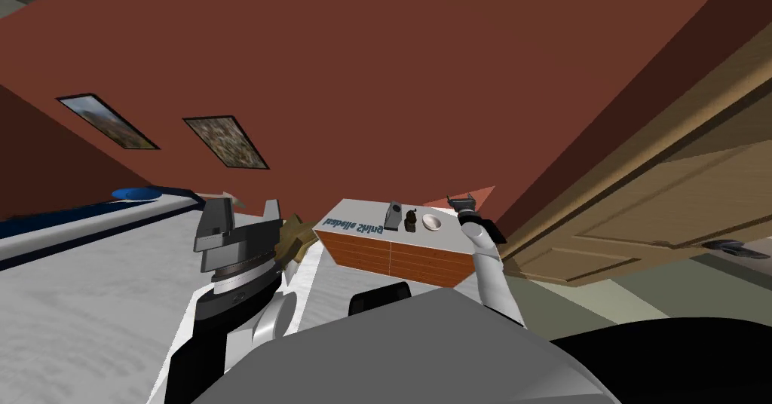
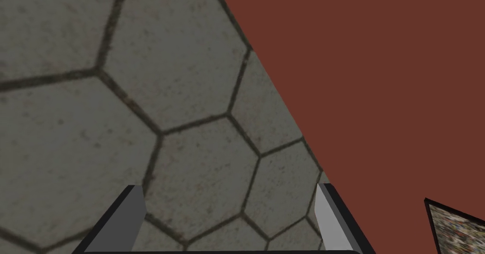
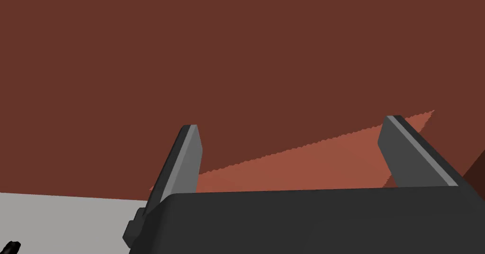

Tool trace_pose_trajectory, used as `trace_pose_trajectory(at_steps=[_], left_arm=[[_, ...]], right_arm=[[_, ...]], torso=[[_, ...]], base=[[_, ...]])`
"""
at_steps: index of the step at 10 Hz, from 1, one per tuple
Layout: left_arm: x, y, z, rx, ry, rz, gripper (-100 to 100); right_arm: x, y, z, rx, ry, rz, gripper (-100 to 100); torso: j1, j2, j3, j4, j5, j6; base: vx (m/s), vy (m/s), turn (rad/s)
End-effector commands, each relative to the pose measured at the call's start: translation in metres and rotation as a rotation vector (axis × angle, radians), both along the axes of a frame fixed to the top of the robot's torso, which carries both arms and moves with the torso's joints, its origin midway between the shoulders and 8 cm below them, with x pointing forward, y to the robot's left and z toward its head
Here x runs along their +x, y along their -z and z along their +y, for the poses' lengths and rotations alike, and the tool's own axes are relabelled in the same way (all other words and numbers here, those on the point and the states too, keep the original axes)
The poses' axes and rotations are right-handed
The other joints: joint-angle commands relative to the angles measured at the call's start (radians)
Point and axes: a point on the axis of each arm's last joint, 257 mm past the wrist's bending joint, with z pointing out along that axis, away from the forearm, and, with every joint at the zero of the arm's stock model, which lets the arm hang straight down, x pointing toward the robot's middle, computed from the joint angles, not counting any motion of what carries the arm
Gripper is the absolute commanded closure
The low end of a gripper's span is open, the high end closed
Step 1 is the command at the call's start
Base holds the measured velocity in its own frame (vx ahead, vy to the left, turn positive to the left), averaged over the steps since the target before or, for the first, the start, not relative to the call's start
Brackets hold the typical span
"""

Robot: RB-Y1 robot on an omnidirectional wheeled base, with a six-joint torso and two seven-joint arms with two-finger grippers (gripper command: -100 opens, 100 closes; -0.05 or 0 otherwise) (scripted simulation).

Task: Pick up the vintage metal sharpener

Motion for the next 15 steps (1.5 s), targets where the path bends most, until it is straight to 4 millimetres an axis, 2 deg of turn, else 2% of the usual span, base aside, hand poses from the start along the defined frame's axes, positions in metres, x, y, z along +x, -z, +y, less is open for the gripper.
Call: trace_pose_trajectory(at_steps=[1, 2, 3, 4, 5, 6, 8, 9, 12, 13, 14, 15], left_arm=[[0.0, 0.0, 0.0, 0.0, 0.0, 0.0, 0], [0.0, 0.0, 0.0, 0.0, 0.0, 0.0, 0], [0.0, 0.0, 0.0, 0.0, 0.0, 0.0, 0], [0.0, 0.0, 0.0, 0.0, 0.0, 0.0, 0], [0.0, 0.0, 0.0, 0.0, 0.0, 0.0, 0], [0.0, 0.0, 0.0, 0.0, 0.0, 0.0, 0], [0.0, 0.0, 0.0, 0.0, 0.0, 0.0, 0], [0.0, 0.0, 0.0, 0.0, 0.0, 0.0, 0], [0.0, 0.0, 0.0, 0.0, 0.0, 0.0, 0], [0.0, 0.0, 0.0, 0.0, 0.0, 0.0, 0], [0.0, 0.0, 0.0, 0.0, 0.0, 0.0, 0], [0.0, 0.0, 0.0, 0.0, 0.0, 0.0, 0]], right_arm=[[0.0, 0.013, -0.007, 0.073, -0.008, -0.006, -100], [0.001, 0.027, -0.018, 0.163, -0.013, -0.013, -100], [0.001, 0.028, -0.018, 0.179, -0.018, -0.022, -100], [0.002, 0.043, -0.026, 0.266, -0.022, -0.03, -100], [0.002, 0.044, -0.026, 0.281, -0.027, -0.038, -100], [0.002, 0.055, -0.032, 0.362, -0.034, -0.054, -100], [0.003, 0.059, -0.032, 0.392, -0.04, -0.066, -100], [0.003, 0.072, -0.036, 0.485, -0.05, -0.088, -100], [0.004, 0.089, -0.038, 0.603, -0.066, -0.124, -100], [0.004, 0.089, -0.038, 0.603, -0.066, -0.124, -100], [0.004, 0.103, -0.039, 0.699, -0.078, -0.151, -100], [0.004, 0.103, -0.039, 0.705, -0.08, -0.155, -100]], torso=[[0.0, 0.0, 0.0, 0.0, 0.0, 0.0], [0.0, 0.0, 0.0, 0.0, 0.0, 0.001], [0.0, 0.0, 0.0, 0.0, 0.0, 0.0], [0.0, 0.0, 0.0, 0.0, 0.0, 0.001], [0.0, 0.0, 0.0, 0.0, 0.0, 0.0], [0.0, 0.0, 0.0, 0.0, 0.0, 0.001], [0.0, 0.0, 0.0, 0.0, 0.0, 0.001], [0.001, 0.0, 0.0, 0.0, 0.0, 0.002], [0.0, 0.0, 0.0, 0.0, 0.0, 0.001], [0.0, 0.001, 0.0, 0.0, 0.0, 0.001], [0.0, 0.0, 0.0, 0.0, 0.0, 0.002], [0.0, 0.0, 0.0, 0.0, 0.0, 0.001]], base=[[-0.003, -0.031, 0.127], [-0.003, -0.029, 0.245], [-0.003, -0.03, 0.133], [-0.009, -0.028, 0.226], [-0.006, -0.029, 0.133], [-0.007, -0.033, 0.235], [-0.006, -0.026, 0.051], [-0.006, -0.02, 0.27], [-0.011, -0.032, 0.137], [-0.004, -0.021, -0.007], [-0.008, -0.031, 0.188], [-0.008, -0.035, 0.148]])
